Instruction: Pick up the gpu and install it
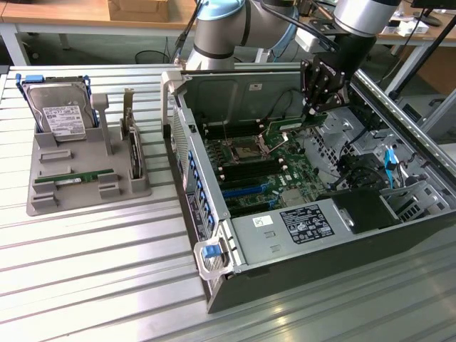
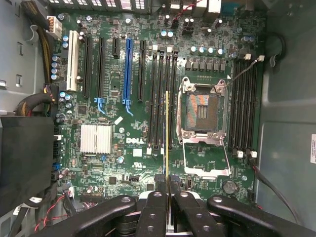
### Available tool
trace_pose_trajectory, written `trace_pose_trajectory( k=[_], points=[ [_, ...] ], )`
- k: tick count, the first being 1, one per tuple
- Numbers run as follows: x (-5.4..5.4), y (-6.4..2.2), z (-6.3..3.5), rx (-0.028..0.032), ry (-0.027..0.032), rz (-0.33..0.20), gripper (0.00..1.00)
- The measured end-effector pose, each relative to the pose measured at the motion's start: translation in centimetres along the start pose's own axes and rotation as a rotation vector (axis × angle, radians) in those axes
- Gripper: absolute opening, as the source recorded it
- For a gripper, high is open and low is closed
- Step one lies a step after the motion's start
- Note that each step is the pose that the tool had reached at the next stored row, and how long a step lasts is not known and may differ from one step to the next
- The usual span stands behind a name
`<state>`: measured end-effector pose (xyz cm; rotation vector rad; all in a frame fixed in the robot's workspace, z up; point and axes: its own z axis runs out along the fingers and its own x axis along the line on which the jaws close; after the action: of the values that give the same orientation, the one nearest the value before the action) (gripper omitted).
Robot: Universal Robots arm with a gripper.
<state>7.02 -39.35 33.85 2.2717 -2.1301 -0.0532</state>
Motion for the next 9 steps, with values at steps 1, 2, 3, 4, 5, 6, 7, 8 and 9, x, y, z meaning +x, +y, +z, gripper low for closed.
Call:
trace_pose_trajectory(
  k=[1,2,3,4,5,6,7,8,9],
  points=[
    [0.0,0.0,0.03,0.0,0.0,0.0,0.13],
    [0.0,0.0,0.05,0.0,0.0,0.0,0.13],
    [0.0,0.0,0.07,0.0,0.0,0.0,0.13],
    [0.0,0.0,0.1,0.0,0.0,0.0,0.13],
    [0.0,0.0,0.11,0.0,0.0,0.0,0.13],
    [0.0,0.0,0.13,0.0,0.0,0.0,0.13],
    [0.0,-0.01,0.15,0.0,0.0,0.0,0.13],
    [0.0,-0.01,0.16,0.0,0.0001,0.0,0.13],
    [0.0,-0.01,0.19,0.0,0.0,0.0,0.13]
  ],
)
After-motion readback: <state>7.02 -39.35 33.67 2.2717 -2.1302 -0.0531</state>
